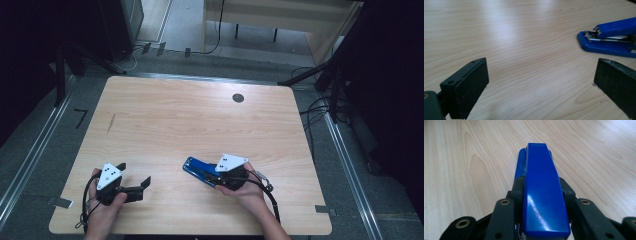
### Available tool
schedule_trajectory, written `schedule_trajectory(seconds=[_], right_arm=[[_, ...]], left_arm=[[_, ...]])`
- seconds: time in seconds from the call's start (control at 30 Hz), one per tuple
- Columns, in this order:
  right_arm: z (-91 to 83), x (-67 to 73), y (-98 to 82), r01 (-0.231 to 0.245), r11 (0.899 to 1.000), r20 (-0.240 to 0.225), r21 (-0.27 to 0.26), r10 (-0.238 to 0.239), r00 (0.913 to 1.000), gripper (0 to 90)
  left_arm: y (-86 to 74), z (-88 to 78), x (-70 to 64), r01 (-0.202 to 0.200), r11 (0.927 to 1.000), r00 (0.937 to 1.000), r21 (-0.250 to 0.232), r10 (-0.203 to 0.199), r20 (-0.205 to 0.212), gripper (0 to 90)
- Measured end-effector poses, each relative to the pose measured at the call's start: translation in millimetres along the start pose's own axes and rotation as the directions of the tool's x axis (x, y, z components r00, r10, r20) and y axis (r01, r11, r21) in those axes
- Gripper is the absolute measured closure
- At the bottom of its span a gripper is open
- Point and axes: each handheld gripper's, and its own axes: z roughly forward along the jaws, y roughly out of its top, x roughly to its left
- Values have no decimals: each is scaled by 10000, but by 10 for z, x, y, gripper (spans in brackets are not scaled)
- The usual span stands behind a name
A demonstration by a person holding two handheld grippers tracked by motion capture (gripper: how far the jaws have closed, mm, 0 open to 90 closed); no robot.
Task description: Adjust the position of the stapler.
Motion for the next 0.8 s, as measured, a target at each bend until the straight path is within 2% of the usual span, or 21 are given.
schedule_trajectory(seconds=[0.03,0.13,0.2,0.23,0.3,0.33,0.37,0.47,0.5,0.53,0.57,0.63,0.67,0.7,0.77,0.8], right_arm=[[-8,0,-9,-10,10000,-46,-35,10,10000,671],[-14,9,-16,-115,9999,25,-113,115,9999,664],[-41,18,-24,-241,9988,276,-433,253,9993,531],[-67,19,-26,-467,9971,325,-593,487,9983,498],[-156,29,-45,-701,9946,389,-770,733,9966,473],[-156,29,-45,-701,9946,389,-770,733,9966,473],[-228,43,-62,-727,9941,471,-810,767,9959,488],[-316,62,-87,-800,9918,511,-996,854,9950,505],[-397,66,-124,-1039,9876,445,-1175,1098,9930,511],[-397,66,-124,-1039,9876,445,-1175,1098,9930,511],[-432,70,-146,-1193,9850,456,-1247,1258,9910,520],[-489,66,-196,-1508,9799,513,-1308,1586,9860,526],[-512,61,-228,-1720,9746,523,-1431,1810,9821,536],[-543,44,-296,-2078,9632,560,-1704,2200,9739,558],[-549,40,-316,-2176,9609,602,-1714,2306,9712,557],[-553,28,-348,-2444,9521,451,-1839,2566,9655,562]], left_arm=[[14,25,-68,-156,9999,9998,59,155,146,0],[30,69,-139,-286,9994,9989,199,278,382,0],[51,109,-211,-344,9989,9990,329,334,313,15],[60,121,-246,-383,9989,9991,264,379,167,89],[82,158,-310,-397,9989,9991,264,392,169,197],[92,177,-341,-449,9987,9988,247,444,199,197],[110,214,-394,-476,9987,9984,157,471,312,317],[128,274,-460,-539,9985,9975,123,533,458,435],[145,353,-549,-663,9976,9954,180,649,701,487],[145,353,-549,-663,9976,9954,180,649,701,525],[153,393,-594,-703,9973,9941,206,684,839,525],[176,470,-686,-977,9948,9897,291,940,1081,628],[189,512,-739,-997,9942,9898,410,949,1061,653],[206,593,-814,-1086,9925,9876,554,1014,1194,706],[218,655,-860,-1124,9913,9855,686,1024,1355,722],[222,702,-899,-1197,9903,9841,701,1090,1404,747]])
